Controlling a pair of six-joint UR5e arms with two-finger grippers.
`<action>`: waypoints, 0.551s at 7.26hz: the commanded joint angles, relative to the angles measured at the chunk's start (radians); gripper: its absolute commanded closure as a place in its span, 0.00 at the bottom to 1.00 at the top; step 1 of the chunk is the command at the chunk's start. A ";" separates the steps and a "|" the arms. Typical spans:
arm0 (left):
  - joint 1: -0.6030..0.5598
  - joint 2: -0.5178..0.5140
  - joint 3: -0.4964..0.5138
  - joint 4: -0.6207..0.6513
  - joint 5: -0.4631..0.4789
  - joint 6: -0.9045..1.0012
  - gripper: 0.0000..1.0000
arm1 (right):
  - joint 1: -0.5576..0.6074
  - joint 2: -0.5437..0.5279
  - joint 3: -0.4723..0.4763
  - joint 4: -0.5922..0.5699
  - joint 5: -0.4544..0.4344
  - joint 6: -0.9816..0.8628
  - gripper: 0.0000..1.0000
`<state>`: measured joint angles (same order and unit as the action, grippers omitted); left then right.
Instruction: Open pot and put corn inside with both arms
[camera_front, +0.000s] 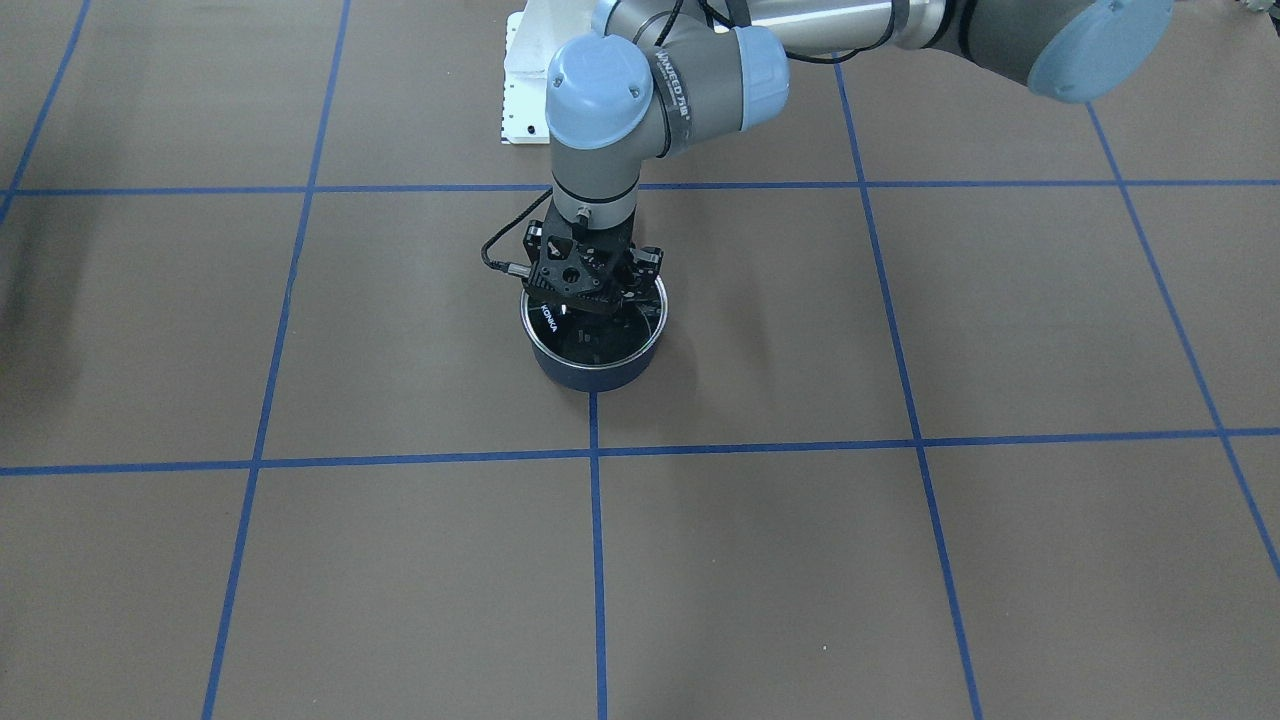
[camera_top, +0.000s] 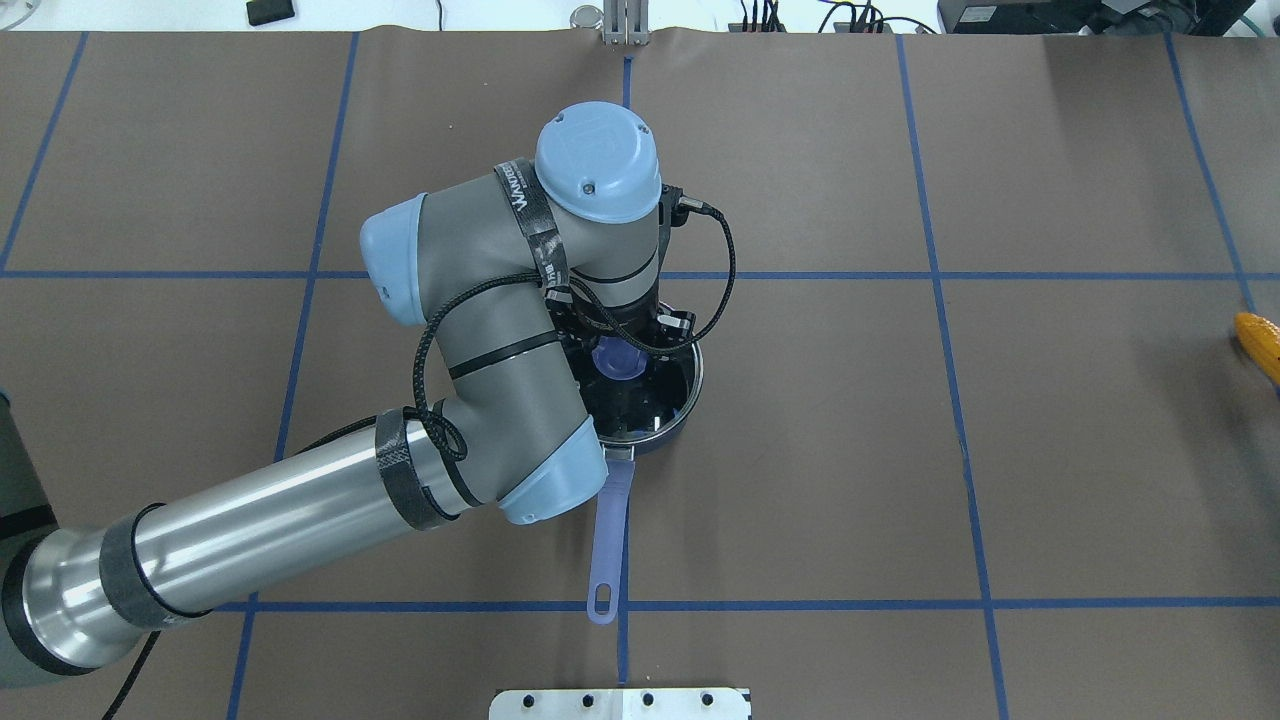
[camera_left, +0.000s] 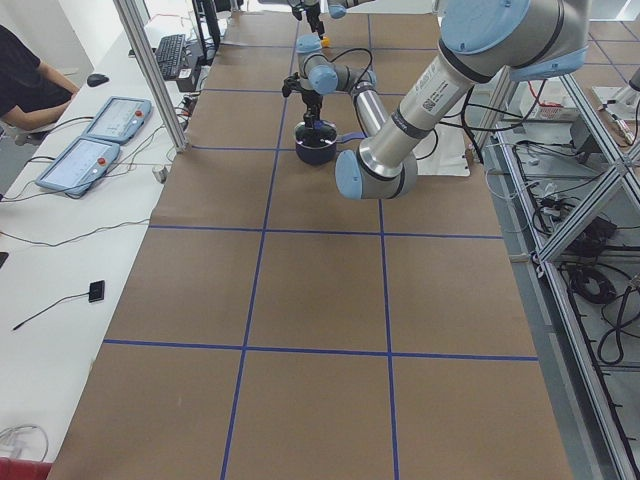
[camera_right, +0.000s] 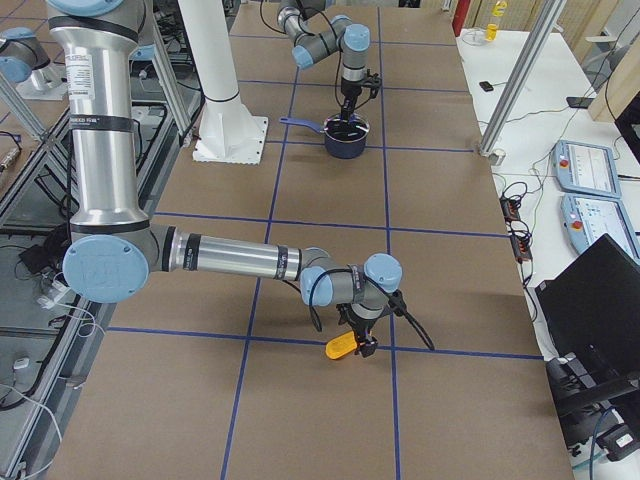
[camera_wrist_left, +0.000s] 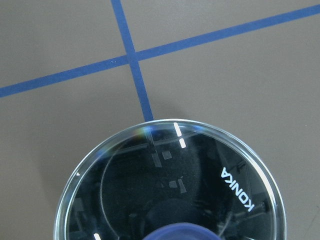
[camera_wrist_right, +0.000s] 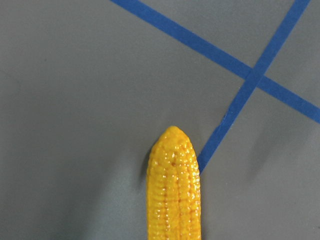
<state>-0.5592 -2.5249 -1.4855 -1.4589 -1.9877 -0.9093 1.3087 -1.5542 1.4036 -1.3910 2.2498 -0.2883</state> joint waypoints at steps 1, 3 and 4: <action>-0.019 0.003 -0.021 0.008 -0.003 0.001 0.42 | 0.000 -0.007 -0.002 0.001 0.001 -0.002 0.06; -0.083 0.012 -0.057 0.043 -0.075 0.016 0.44 | 0.000 -0.023 -0.008 0.001 0.002 -0.040 0.06; -0.112 0.046 -0.105 0.076 -0.082 0.085 0.44 | 0.000 -0.023 -0.006 0.000 0.001 -0.031 0.06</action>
<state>-0.6331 -2.5073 -1.5436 -1.4182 -2.0480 -0.8821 1.3086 -1.5724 1.3978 -1.3897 2.2506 -0.3147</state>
